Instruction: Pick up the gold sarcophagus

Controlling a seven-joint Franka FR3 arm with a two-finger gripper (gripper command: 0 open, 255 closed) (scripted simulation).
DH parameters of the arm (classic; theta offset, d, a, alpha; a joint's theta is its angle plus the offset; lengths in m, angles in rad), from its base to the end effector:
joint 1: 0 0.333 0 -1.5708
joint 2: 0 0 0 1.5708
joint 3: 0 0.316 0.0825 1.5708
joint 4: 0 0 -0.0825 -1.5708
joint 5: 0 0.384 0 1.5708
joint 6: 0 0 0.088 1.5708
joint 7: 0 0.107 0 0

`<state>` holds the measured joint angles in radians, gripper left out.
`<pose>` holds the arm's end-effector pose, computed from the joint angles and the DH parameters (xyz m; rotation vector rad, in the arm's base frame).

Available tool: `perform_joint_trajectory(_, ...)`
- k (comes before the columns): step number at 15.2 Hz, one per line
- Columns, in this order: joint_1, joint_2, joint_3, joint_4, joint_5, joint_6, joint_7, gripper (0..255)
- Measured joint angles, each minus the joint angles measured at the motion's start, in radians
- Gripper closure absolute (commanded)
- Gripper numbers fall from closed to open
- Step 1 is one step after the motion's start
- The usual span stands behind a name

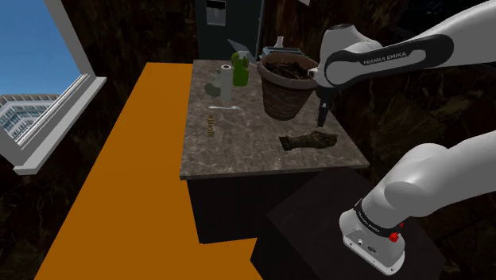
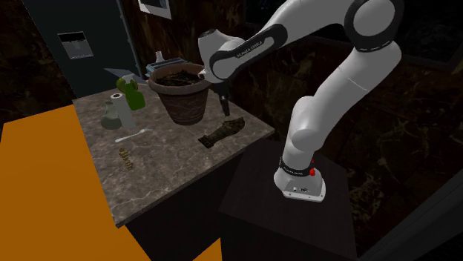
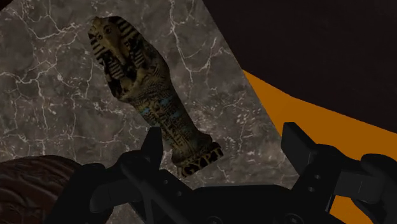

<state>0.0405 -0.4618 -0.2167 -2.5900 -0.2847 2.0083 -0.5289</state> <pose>0.3710 -0.0811 0.3994 2.9258 0.7754 -0.2519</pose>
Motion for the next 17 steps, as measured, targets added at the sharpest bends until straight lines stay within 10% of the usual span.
perform_joint_trajectory(17, 0.04, 0.672, -0.091, 0.144, 0.121, 0.516, -0.63, 0)
